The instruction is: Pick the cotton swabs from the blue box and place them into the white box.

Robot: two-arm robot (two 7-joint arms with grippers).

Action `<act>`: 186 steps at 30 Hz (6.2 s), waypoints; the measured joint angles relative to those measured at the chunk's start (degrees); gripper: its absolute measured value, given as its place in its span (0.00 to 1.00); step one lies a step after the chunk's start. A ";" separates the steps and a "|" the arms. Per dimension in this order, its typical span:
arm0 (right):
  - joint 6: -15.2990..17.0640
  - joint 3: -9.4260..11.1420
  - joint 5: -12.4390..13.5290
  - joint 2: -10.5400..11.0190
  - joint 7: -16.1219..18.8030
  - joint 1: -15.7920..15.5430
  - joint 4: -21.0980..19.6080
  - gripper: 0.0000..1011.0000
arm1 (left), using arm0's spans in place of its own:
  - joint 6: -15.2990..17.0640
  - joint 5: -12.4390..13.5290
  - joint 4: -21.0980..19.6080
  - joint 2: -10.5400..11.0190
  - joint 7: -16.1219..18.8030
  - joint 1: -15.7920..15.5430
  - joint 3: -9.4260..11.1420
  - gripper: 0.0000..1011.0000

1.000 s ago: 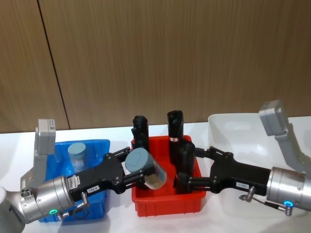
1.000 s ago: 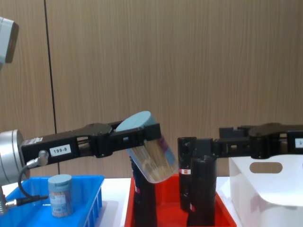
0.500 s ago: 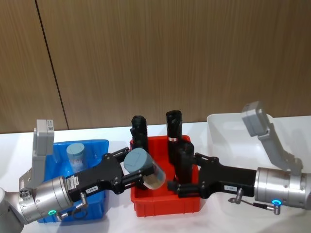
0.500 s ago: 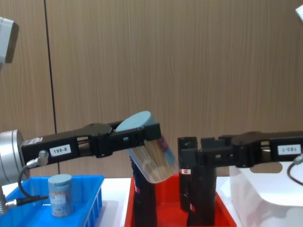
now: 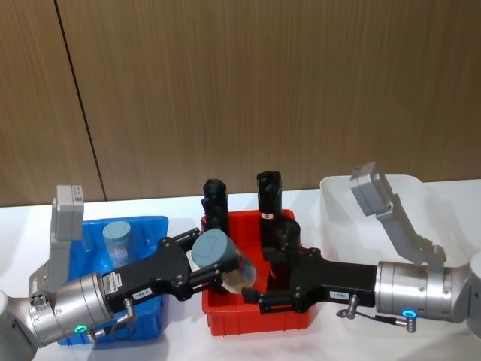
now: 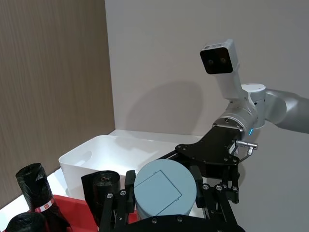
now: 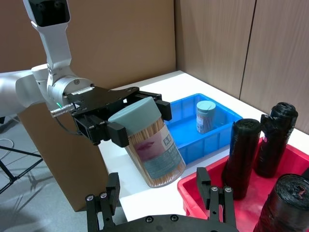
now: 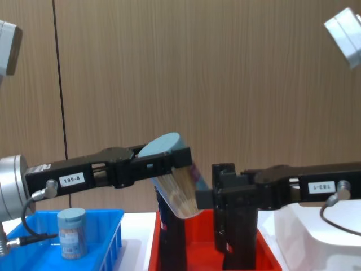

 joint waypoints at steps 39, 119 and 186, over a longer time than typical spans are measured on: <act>-2.10 -4.06 -2.78 -2.84 -1.45 3.41 4.08 0.99 | 0.00 0.00 0.00 0.00 0.00 0.00 0.00 0.67; -6.92 0.37 6.48 4.28 -7.48 3.00 6.26 0.65 | 0.00 0.00 0.01 0.00 0.00 0.00 0.00 0.99; -13.00 2.99 1.00 6.52 -14.16 9.57 23.59 0.99 | -0.01 0.00 0.00 0.00 0.00 0.00 0.00 0.99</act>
